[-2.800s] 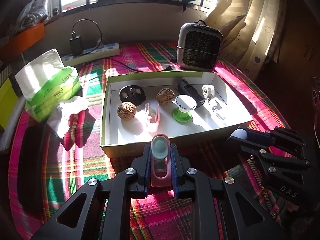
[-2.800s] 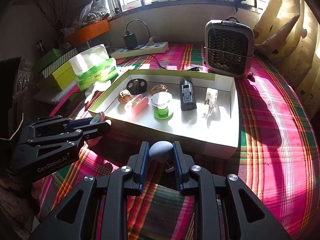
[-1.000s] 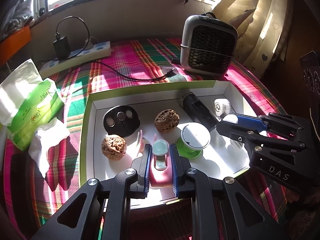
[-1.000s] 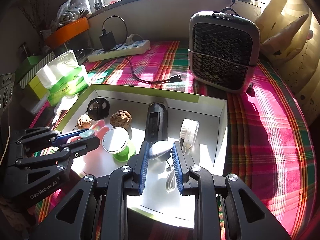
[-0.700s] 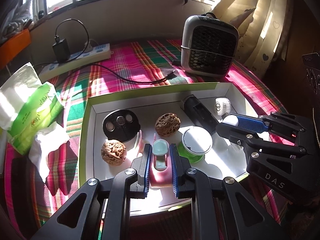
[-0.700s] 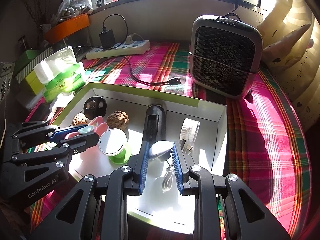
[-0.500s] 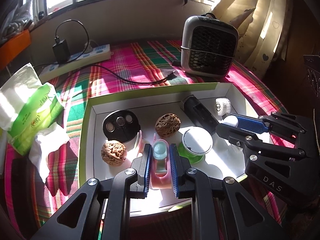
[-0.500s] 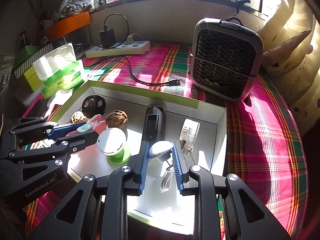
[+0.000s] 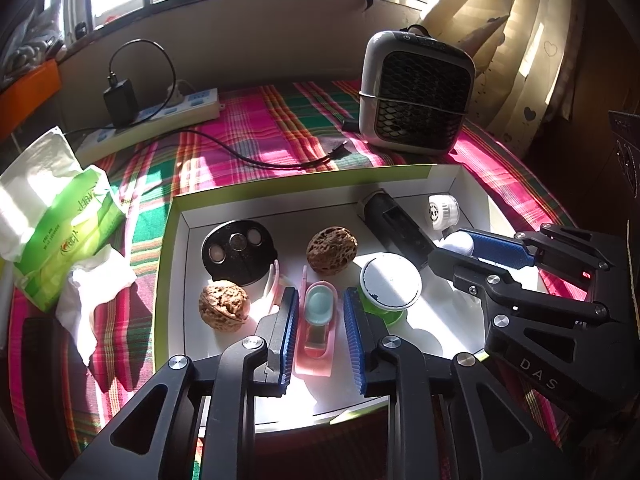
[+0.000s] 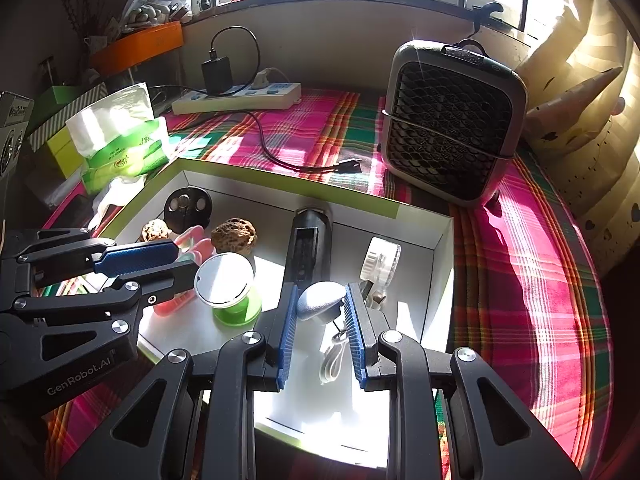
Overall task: Organize objects
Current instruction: 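Open left tool releasing pink case in box while right tool releases grey knob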
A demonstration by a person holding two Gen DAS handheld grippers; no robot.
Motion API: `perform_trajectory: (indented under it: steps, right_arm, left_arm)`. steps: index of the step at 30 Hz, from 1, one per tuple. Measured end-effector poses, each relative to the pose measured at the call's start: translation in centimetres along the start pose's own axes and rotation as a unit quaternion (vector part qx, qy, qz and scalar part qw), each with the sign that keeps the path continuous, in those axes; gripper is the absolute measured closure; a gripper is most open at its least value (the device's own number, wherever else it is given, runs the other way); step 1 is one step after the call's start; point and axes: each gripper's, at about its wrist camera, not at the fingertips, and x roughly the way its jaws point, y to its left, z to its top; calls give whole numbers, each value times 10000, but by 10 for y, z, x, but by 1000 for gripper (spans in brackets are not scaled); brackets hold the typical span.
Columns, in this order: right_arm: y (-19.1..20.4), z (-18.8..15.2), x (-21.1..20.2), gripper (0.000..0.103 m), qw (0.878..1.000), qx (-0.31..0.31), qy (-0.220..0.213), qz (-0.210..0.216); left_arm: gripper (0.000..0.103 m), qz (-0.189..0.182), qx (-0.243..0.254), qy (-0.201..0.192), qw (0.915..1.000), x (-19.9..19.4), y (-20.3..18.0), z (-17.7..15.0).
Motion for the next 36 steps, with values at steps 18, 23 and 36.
perform_trajectory:
  steps: [18,23,36]
  right_arm:
    - [1,0,-1,72,10000,21,-5,-11]
    - [1,0,-2,69,10000,41,-38,-10]
    - [5,-5,-17,62,9997,191,-154,-80]
  left_arm:
    - [72,2,-53,62,10000,0,1,-3]
    - [71,26,-79,68,9999,0,2,-3]
    - [71,168,-196,-32,9997,-16,1,-11]
